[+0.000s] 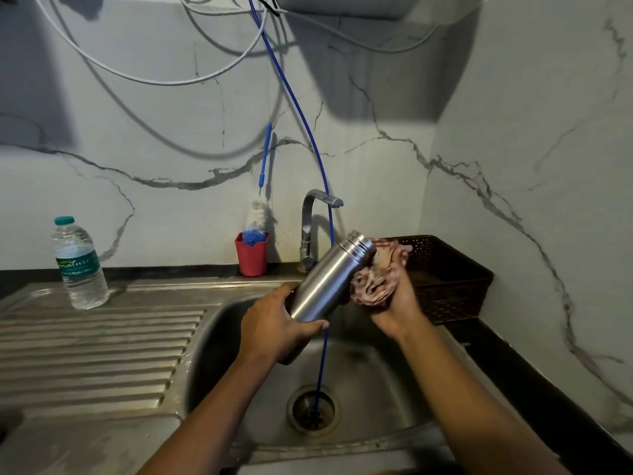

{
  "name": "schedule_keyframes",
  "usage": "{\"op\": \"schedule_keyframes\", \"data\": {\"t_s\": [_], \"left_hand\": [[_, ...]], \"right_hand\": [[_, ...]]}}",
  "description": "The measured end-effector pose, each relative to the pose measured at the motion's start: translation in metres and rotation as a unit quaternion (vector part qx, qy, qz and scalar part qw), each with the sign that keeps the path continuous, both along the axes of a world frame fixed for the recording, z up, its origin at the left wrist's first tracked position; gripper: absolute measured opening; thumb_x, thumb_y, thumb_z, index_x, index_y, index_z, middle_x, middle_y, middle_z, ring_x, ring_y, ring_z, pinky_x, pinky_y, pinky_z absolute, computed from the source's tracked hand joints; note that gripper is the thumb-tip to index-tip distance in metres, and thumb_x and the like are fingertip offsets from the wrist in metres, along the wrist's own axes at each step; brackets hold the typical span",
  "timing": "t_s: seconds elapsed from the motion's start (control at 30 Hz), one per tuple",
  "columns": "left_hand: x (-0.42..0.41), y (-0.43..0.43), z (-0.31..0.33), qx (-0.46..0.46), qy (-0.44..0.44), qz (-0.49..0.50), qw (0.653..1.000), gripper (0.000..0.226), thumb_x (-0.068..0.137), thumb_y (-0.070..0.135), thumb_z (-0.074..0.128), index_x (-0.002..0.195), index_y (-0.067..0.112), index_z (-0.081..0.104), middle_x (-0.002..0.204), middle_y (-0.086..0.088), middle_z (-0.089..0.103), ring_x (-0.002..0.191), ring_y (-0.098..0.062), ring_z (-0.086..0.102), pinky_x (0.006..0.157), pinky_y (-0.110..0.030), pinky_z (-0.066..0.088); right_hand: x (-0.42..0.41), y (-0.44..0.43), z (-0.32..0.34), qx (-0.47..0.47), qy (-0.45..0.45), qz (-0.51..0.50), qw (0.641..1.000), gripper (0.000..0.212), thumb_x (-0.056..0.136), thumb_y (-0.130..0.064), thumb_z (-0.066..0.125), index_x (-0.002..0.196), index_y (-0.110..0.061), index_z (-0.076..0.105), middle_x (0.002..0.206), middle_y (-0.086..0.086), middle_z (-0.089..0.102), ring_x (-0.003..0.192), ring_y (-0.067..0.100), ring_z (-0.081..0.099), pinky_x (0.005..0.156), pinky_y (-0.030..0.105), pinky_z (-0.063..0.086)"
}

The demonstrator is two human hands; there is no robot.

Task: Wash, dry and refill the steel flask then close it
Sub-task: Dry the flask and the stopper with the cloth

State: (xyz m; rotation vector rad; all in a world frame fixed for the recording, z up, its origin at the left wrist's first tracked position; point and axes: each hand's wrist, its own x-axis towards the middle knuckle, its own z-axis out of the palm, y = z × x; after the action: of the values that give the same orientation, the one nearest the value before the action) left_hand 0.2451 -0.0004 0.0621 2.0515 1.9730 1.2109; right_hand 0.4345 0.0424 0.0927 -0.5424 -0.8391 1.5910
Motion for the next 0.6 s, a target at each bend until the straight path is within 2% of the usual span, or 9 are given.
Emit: {"op": "schedule_keyframes", "data": {"t_s": [0.07,0.17,0.27,0.37,0.47,0.53,0.6], "left_hand": [[-0.002,0.0,0.0,0.003,-0.05,0.009,0.999,0.084,0.055,0.059,0.081,0.129,0.027,0.055,0.114,0.003,0.067,0.097,-0.016,0.063,0.074,-0.025,0.046],[-0.006,0.002,0.002,0.009,-0.108,0.013,0.994,0.078,0.053,0.051,0.082,0.123,0.025,0.06,0.105,0.0,0.07,0.088,-0.017,0.064,0.07,-0.026,0.047],[-0.002,0.003,-0.001,-0.034,-0.173,-0.045,0.983,0.079,0.048,0.057,0.084,0.116,0.024,0.062,0.101,0.007,0.069,0.084,-0.01,0.065,0.072,-0.027,0.054],[0.002,0.003,0.0,-0.096,-0.341,-0.127,0.926,0.08,0.036,0.057,0.085,0.104,0.018,0.069,0.095,0.001,0.074,0.081,-0.012,0.071,0.076,-0.033,0.058],[0.004,0.003,0.001,-0.186,-0.481,-0.201,0.833,0.073,0.04,0.044,0.084,0.1,0.005,0.069,0.091,-0.012,0.074,0.075,-0.022,0.071,0.07,-0.031,0.058],[0.003,0.005,0.0,-0.228,-0.518,-0.217,0.796,0.076,0.037,0.045,0.087,0.097,0.003,0.068,0.091,-0.016,0.073,0.074,-0.024,0.07,0.066,-0.032,0.058],[0.0,0.009,-0.005,-0.241,-0.531,-0.21,0.785,0.097,0.022,0.053,0.091,0.1,0.001,0.067,0.095,-0.019,0.072,0.076,-0.026,0.07,0.065,-0.033,0.058]], "right_hand": [[-0.02,-0.012,-0.014,0.015,-0.059,0.018,0.998,0.043,0.095,-0.046,0.034,0.114,-0.016,0.058,0.103,0.009,0.07,0.098,0.023,0.065,0.087,0.038,0.05],[-0.042,-0.018,-0.027,0.005,-0.124,0.035,0.992,0.039,0.097,-0.045,0.032,0.106,-0.019,0.06,0.094,0.005,0.073,0.088,0.017,0.069,0.083,0.033,0.054],[-0.042,-0.006,-0.022,-0.02,-0.073,0.037,0.996,0.054,0.092,-0.059,0.03,0.116,-0.021,0.059,0.114,0.016,0.065,0.104,0.03,0.063,0.089,0.045,0.05],[-0.039,0.009,-0.016,-0.041,-0.02,0.038,0.998,0.079,0.076,-0.071,0.04,0.128,-0.013,0.054,0.122,0.021,0.06,0.113,0.038,0.057,0.096,0.05,0.045],[-0.04,0.016,-0.012,-0.044,-0.006,0.05,0.998,0.098,0.065,-0.077,0.054,0.134,-0.008,0.05,0.13,0.024,0.053,0.12,0.039,0.051,0.102,0.052,0.041],[-0.041,0.018,-0.008,-0.02,-0.008,0.068,0.997,0.089,0.073,-0.074,0.049,0.131,-0.007,0.052,0.122,0.023,0.058,0.112,0.036,0.057,0.096,0.048,0.047],[-0.043,0.02,-0.005,-0.001,-0.04,0.065,0.997,0.071,0.084,-0.065,0.04,0.121,-0.007,0.058,0.108,0.019,0.066,0.098,0.031,0.065,0.088,0.043,0.053]]}}
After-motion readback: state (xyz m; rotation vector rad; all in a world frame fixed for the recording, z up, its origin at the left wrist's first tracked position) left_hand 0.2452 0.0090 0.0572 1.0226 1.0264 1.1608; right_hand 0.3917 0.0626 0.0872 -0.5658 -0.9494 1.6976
